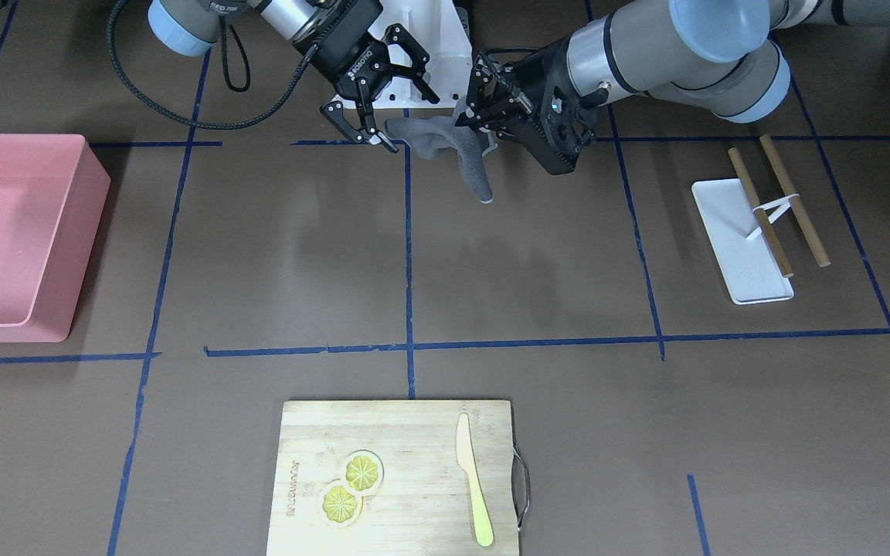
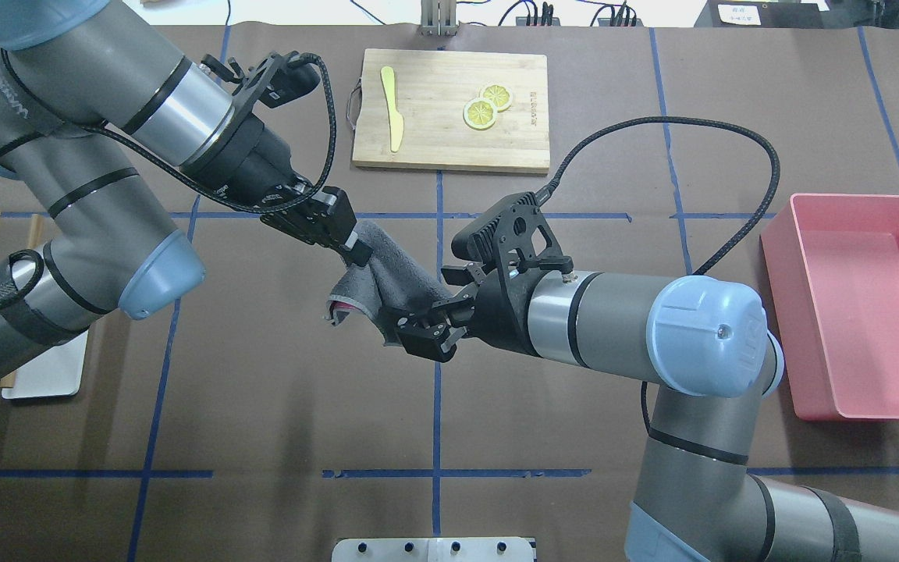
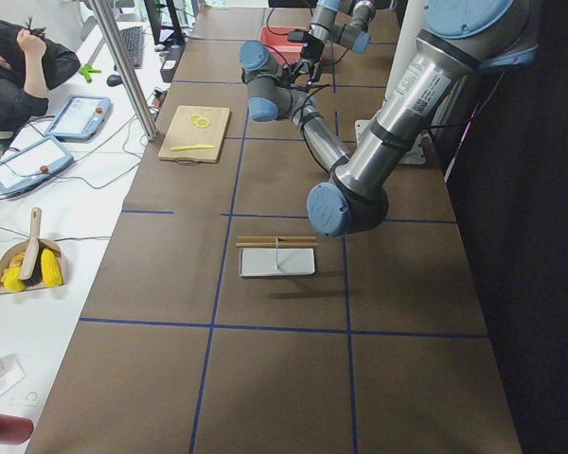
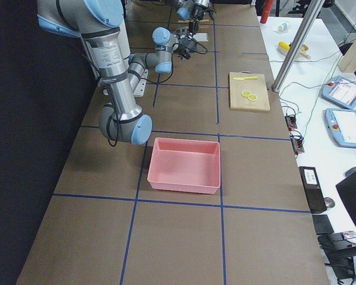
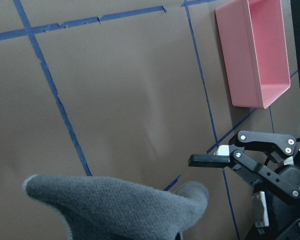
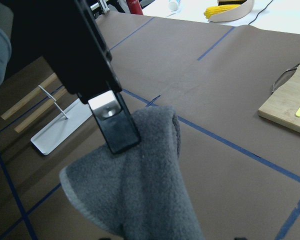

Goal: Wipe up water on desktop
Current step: 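Grasp the towel's hanging end with the right gripper while the left gripper releases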

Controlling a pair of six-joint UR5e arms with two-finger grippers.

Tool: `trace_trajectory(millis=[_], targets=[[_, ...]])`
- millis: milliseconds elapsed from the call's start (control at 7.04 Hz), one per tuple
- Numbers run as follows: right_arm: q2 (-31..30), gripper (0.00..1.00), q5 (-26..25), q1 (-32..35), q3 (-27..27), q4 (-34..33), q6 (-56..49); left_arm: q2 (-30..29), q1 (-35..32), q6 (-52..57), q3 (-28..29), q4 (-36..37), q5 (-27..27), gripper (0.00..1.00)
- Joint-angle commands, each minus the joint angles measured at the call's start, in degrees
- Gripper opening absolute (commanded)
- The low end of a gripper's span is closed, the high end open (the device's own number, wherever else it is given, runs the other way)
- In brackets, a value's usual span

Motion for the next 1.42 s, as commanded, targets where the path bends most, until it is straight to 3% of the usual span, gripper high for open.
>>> trace_trajectory(millis=[0,142,426,711,995,1137,1279], targets=[[-0.35,0.62,-0.1,-0.27,0.07,-0.02,-0.07,-0.04,0.01,0.0,0.12,0.0,0.0,0.0],[-0.43,0.5,-0.1,-0.27,0.07,-0.02,-0.07,-0.04,0.01,0.0,0.21,0.09,0.09,0.0],[-0.43,0.03,-0.19,-0.36,0.15,-0.02,0.28,-0.04,0.01,0.0,0.3,0.09,0.09,0.0],[-0.35,0.0,-0.54,-0.36,0.16,-0.19,0.72,-0.04,0.01,0.0,0.3,0.09,0.09,0.02],[-0.35,0.0,-0.63,-0.36,0.24,-0.11,0.72,-0.04,0.01,0.0,0.21,0.18,0.18,0.15],[-0.43,0.0,-0.63,-0.36,0.24,-0.11,0.72,-0.12,0.09,-0.26,0.12,0.35,0.61,0.99],[-0.43,0.0,-0.63,-0.36,0.33,-0.11,0.72,-0.21,0.18,-4.35,-0.14,-0.17,0.7,1.0]])
